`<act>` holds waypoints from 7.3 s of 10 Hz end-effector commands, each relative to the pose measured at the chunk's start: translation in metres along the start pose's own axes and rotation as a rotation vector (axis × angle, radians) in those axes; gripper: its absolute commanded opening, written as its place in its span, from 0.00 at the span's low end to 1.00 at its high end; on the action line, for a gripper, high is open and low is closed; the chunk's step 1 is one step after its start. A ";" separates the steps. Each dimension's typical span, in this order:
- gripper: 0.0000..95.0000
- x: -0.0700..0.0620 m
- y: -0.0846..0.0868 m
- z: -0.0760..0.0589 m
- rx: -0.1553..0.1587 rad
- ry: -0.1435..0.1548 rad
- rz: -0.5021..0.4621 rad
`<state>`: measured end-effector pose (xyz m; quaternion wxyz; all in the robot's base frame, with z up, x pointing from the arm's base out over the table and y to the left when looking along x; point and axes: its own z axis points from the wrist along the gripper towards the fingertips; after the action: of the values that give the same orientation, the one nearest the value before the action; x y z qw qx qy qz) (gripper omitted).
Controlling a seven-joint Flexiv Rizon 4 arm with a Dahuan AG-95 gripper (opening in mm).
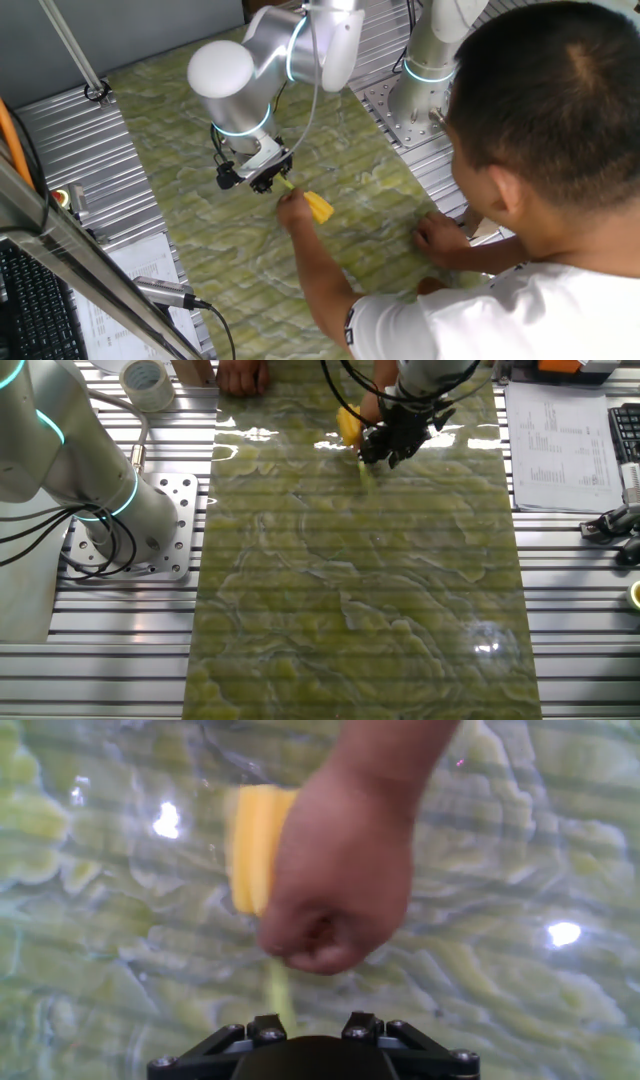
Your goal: Scrub the table with a brush
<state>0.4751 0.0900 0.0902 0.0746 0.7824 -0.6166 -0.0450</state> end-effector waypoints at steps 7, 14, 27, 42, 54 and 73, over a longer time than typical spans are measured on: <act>0.20 -0.005 0.012 0.017 0.005 -0.011 0.036; 0.00 -0.014 0.009 0.011 0.015 -0.022 0.094; 0.00 0.010 0.003 0.000 0.053 0.135 0.075; 0.00 0.023 0.009 0.037 0.044 0.327 0.113; 0.00 0.028 -0.013 0.043 0.028 0.276 0.203; 0.00 0.054 -0.020 0.037 0.015 0.371 0.156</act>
<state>0.5020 0.0392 0.0513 0.1849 0.7274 -0.6518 0.1091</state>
